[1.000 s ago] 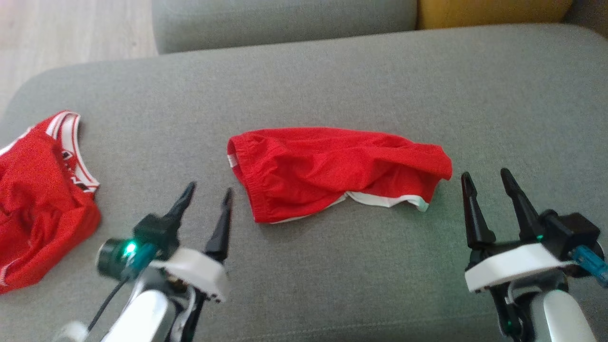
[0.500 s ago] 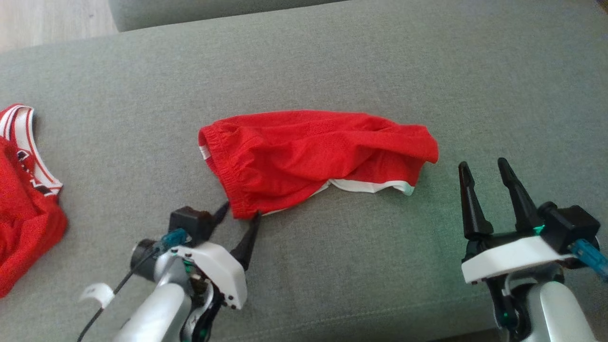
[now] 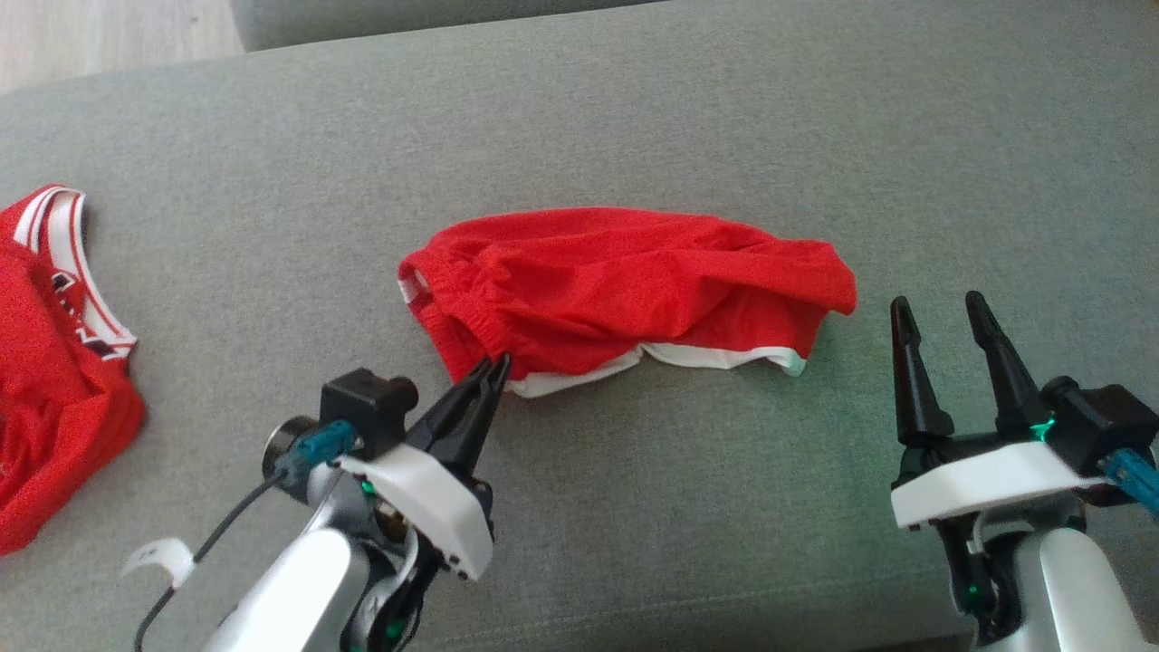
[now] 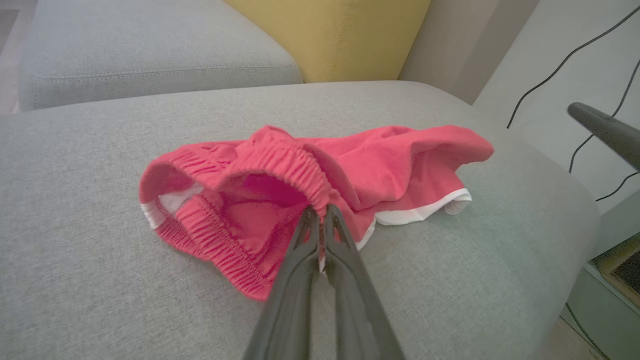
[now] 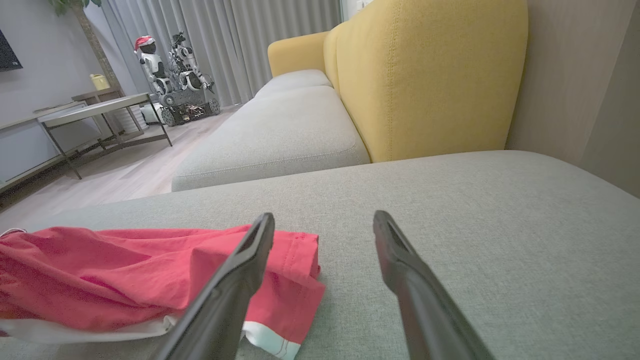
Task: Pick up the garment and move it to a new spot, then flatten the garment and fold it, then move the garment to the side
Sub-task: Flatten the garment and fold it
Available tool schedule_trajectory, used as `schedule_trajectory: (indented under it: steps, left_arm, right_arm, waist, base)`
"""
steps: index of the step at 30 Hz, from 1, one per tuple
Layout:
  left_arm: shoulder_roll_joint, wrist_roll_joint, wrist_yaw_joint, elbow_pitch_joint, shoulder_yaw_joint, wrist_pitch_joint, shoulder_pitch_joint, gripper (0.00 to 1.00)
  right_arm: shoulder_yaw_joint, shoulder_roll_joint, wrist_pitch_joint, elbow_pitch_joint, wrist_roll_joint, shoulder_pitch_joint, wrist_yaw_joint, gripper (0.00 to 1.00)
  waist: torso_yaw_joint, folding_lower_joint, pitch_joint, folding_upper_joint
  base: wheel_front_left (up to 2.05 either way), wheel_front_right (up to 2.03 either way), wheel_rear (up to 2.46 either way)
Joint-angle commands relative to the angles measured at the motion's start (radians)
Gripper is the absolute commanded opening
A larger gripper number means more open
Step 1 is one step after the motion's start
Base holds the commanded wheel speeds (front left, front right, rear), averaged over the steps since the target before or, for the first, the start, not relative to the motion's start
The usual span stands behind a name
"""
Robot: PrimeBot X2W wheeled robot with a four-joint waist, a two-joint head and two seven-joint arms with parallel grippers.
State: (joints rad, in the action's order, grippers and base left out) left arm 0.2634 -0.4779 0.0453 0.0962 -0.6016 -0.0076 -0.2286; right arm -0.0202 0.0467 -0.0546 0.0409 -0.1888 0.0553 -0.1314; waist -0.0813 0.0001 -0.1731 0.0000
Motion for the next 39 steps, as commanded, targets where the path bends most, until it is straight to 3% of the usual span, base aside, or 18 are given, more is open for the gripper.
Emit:
schedule_trajectory:
  steps: [1, 9, 14, 19, 31, 32, 33, 34, 39]
  left_arm:
    - [0.031, -0.006, 0.013, -0.074, 0.037, 0.014, 0.000, 0.00]
    - [0.061, -0.039, 0.055, -0.301, 0.057, 0.069, 0.063, 0.00]
    - [0.081, -0.043, 0.069, -0.307, 0.082, 0.081, 0.057, 0.00]
    - [0.076, -0.071, 0.072, -0.223, 0.118, 0.075, 0.024, 0.00]
    - [0.049, -0.101, 0.022, 0.123, 0.156, 0.025, -0.135, 0.00]
    - [0.046, -0.103, 0.017, 0.148, 0.154, 0.022, -0.143, 0.13]
    - [0.042, -0.105, 0.012, 0.169, 0.153, 0.019, -0.150, 0.61]
    - [0.039, -0.104, 0.009, 0.189, 0.151, 0.014, -0.156, 1.00]
    - [0.029, -0.093, 0.016, 0.243, 0.144, -0.025, -0.149, 1.00]
  right_arm:
    - [-0.016, 0.004, -0.013, -0.033, -0.008, 0.029, 0.001, 1.00]
    - [-0.006, 0.004, -0.017, -0.034, -0.013, 0.029, 0.001, 1.00]
    - [-0.014, 0.004, -0.018, -0.031, -0.018, 0.037, 0.001, 1.00]
    - [-0.026, 0.004, -0.019, -0.027, -0.019, 0.051, 0.001, 1.00]
    - [-0.032, 0.004, -0.019, -0.023, -0.017, 0.076, 0.001, 1.00]
    - [-0.031, 0.004, -0.019, -0.024, -0.017, 0.077, 0.001, 1.00]
    - [-0.030, 0.004, -0.020, -0.024, -0.017, 0.077, 0.001, 1.00]
    - [-0.029, 0.004, -0.020, -0.024, -0.017, 0.077, 0.001, 1.00]
    - [-0.020, 0.004, -0.020, -0.020, -0.016, 0.072, 0.001, 1.00]
  waist:
    - [0.007, -0.0001, 0.000, 0.0000]
    - [0.028, -0.0001, -0.005, 0.0000]
    - [0.024, -0.0001, -0.012, 0.0000]
    - [0.004, -0.0001, -0.022, 0.0000]
    - [-0.050, -0.0001, -0.058, 0.0000]
    - [-0.051, -0.0001, -0.060, 0.0000]
    - [-0.053, -0.0001, -0.061, 0.0000]
    - [-0.053, -0.0001, -0.062, 0.0000]
    - [-0.050, -0.0001, -0.048, 0.0000]
  base:
    - [0.00, 0.00, 0.00]
    - [0.00, 0.00, 0.00]
    - [0.00, 0.00, 0.00]
    - [0.00, 0.00, 0.00]
    - [0.00, 0.00, 0.00]
    - [0.00, 0.00, 0.00]
    - [0.00, 0.00, 0.00]
    - [0.00, 0.00, 0.00]
    - [0.00, 0.00, 0.00]
